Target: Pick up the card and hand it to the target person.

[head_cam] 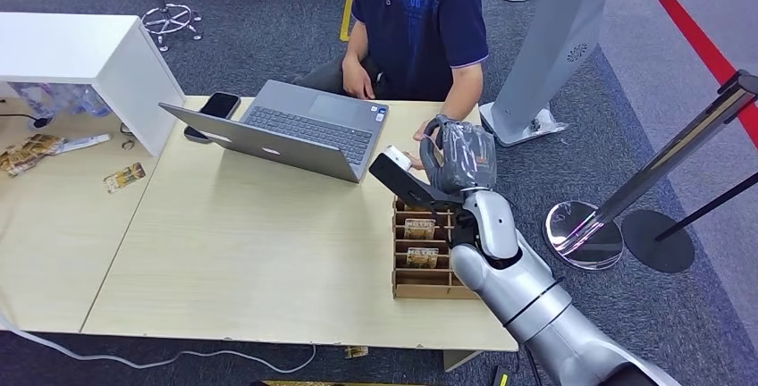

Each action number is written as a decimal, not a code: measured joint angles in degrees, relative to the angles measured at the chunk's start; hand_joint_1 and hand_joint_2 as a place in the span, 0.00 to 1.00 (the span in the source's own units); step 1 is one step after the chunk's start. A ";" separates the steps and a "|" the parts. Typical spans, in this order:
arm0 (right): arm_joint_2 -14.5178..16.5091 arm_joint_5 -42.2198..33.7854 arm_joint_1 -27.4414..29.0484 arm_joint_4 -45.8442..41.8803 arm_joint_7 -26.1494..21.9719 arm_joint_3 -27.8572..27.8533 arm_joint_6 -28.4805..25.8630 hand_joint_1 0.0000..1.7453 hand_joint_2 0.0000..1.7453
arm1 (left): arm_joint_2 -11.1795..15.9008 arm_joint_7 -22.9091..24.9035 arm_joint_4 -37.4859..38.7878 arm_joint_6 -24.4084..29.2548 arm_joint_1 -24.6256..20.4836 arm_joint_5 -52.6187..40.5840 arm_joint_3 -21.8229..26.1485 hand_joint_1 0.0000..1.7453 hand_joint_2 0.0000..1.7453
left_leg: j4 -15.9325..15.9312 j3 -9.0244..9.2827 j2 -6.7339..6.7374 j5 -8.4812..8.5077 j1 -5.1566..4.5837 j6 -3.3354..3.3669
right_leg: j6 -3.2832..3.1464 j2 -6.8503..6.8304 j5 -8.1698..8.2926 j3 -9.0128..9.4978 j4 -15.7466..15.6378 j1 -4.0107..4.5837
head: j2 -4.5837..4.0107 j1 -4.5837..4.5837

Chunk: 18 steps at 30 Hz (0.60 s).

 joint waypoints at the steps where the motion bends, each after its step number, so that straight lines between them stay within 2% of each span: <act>1: 0.43 -0.05 -0.12 0.88 -0.27 0.01 -0.35 0.85 1.00 | -0.03 0.01 0.00 -0.04 -0.07 -0.07 -0.07 0.00 0.00 | 0.00 0.00 0.00 0.00 0.00 0.00 | 0.00 0.00 0.00 0.00 0.00 0.00 | 0.00 0.00; 7: 2.58 -0.31 -0.86 5.65 -1.53 0.02 -2.79 0.84 1.00 | -0.19 0.03 0.00 -0.20 -0.39 -0.28 -0.24 0.00 0.00 | 0.00 0.00 0.00 0.00 0.00 0.00 | 0.00 0.01 0.00 -0.01 0.00 0.00 | 0.01 0.00; 10: 3.32 -0.31 -0.98 7.19 -1.74 0.01 -3.48 0.80 1.00 | -0.26 0.12 0.00 -0.20 -0.44 -0.30 -0.28 0.00 0.00 | 0.00 0.00 0.00 0.00 0.00 0.00 | 0.00 0.01 0.00 -0.01 0.00 0.00 | 0.00 0.00; 12: 3.71 -0.32 -1.13 8.11 -1.79 0.01 -3.86 0.67 1.00 | -0.31 0.22 0.00 -0.20 -0.48 -0.30 -0.36 0.00 0.00 | 0.00 0.00 0.00 0.00 0.00 0.00 | 0.00 0.01 0.00 -0.01 0.00 0.00 | 0.00 0.00; 14: 4.06 -0.27 -1.28 9.13 -1.78 0.01 -4.23 0.36 1.00 | -0.34 0.33 0.00 -0.20 -0.51 -0.30 -0.51 0.00 0.00 | 0.00 0.01 0.00 0.00 0.00 0.00 | 0.00 0.01 0.00 -0.01 0.00 0.00 | 0.00 -0.01; 16: 4.35 -0.07 -1.33 9.91 -1.73 0.02 -4.49 0.16 1.00 | -0.38 0.39 0.00 -0.20 -0.51 -0.30 -0.63 0.00 0.00 | 0.00 0.01 0.00 0.00 0.00 0.00 | 0.00 0.01 0.00 -0.01 0.00 0.00 | 0.00 -0.01; 18: 4.55 0.17 -1.36 10.41 -1.68 0.02 -4.69 0.08 1.00 | -0.43 0.40 0.00 -0.20 -0.52 -0.30 -0.69 0.00 0.00 | 0.00 0.01 0.00 0.00 0.00 0.00 | 0.00 0.01 0.00 -0.01 0.00 0.00 | 0.00 -0.01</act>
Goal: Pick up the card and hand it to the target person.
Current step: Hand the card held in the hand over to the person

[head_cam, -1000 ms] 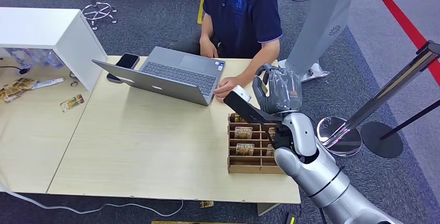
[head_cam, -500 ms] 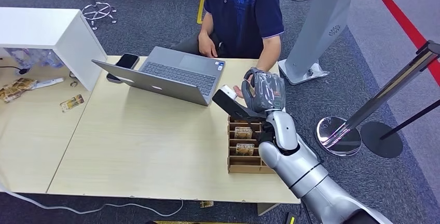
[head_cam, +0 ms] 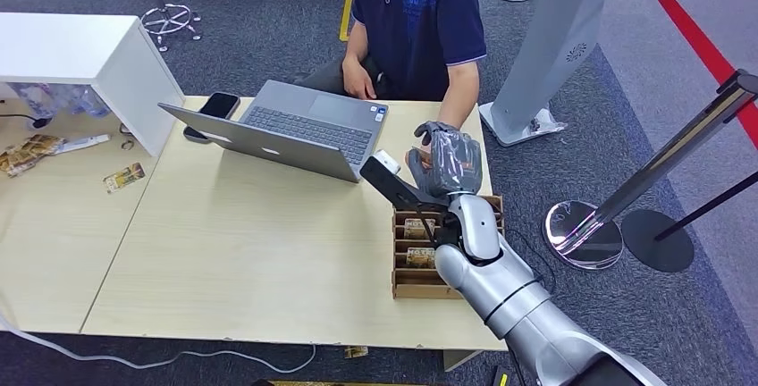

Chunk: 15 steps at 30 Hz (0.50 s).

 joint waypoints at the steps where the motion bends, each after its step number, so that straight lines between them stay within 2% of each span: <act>1: 0.06 0.11 -0.02 0.23 0.03 0.01 -0.08 0.04 1.00 | -0.03 0.01 0.00 0.00 0.00 0.00 -0.05 0.00 0.00 | 0.00 0.00 0.00 0.00 0.00 0.00 | 0.00 0.00 0.00 0.00 0.00 0.00 | 0.00 0.00; 2: 0.10 0.29 -0.05 0.47 0.09 0.01 -0.09 0.00 1.00 | -0.05 0.01 0.00 0.00 -0.01 0.00 -0.15 0.00 0.00 | 0.00 0.00 0.00 0.00 0.00 0.00 | 0.00 0.00 0.00 0.00 0.00 0.00 | -0.01 0.01; 15: 0.37 0.34 -0.08 1.99 0.61 0.04 -0.17 0.00 1.00 | -0.08 -0.02 0.00 0.08 0.00 0.12 -0.63 0.00 0.00 | 0.00 0.01 0.00 0.00 0.00 0.00 | 0.00 0.01 0.00 0.00 0.00 0.00 | -0.01 0.01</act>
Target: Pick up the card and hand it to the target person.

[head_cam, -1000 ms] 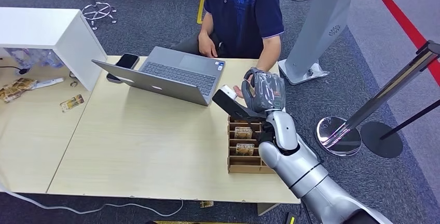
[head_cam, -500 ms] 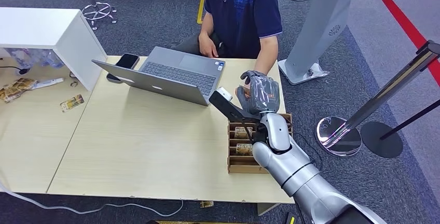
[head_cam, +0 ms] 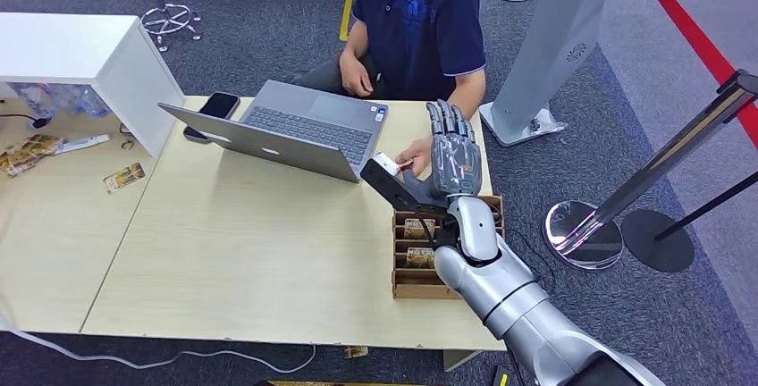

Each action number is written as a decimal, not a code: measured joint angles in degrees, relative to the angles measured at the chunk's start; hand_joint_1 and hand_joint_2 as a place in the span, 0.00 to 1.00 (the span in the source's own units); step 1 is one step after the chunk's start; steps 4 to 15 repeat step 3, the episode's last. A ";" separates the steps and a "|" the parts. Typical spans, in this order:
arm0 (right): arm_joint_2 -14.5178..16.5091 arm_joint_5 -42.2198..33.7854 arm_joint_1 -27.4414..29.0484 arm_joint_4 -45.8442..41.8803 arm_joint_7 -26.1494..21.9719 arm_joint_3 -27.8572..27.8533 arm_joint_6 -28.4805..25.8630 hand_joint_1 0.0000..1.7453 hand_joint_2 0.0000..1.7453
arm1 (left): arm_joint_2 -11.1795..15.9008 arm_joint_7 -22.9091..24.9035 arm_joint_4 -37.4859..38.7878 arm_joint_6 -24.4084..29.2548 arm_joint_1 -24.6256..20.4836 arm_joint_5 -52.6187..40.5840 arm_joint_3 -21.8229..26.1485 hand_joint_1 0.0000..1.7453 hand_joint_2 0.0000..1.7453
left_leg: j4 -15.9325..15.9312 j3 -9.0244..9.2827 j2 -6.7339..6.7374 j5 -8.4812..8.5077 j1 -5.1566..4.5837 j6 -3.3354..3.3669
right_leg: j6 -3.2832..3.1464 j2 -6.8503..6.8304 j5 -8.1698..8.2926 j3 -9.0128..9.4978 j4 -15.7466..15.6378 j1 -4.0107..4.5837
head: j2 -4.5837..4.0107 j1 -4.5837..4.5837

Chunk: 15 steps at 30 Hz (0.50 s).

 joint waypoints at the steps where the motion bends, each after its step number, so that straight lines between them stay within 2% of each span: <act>1: 0.00 -1.05 0.09 -0.04 -0.62 -0.04 -0.53 0.00 1.00 | 0.01 -0.02 0.01 0.03 0.01 0.07 -0.01 0.00 0.00 | 0.00 0.00 0.00 0.00 0.00 0.00 | 0.00 0.00 0.00 0.00 0.00 0.00 | 0.00 0.00; 3: 0.00 -3.09 0.34 -0.19 -1.85 -0.15 -1.53 0.00 1.00 | 0.00 -0.11 0.01 0.08 0.04 0.23 -0.01 0.00 0.00 | 0.00 0.00 0.00 0.00 0.00 0.00 | 0.00 0.00 0.00 0.00 0.00 0.00 | -0.01 0.00; 15: 0.00 -3.09 0.34 -0.19 -1.85 -0.15 -1.53 0.00 1.00 | 0.00 -0.11 0.01 0.08 0.04 0.23 -0.01 0.00 0.00 | 0.00 0.00 0.00 0.00 0.00 0.00 | 0.00 0.00 0.00 0.00 0.00 0.00 | -0.01 0.00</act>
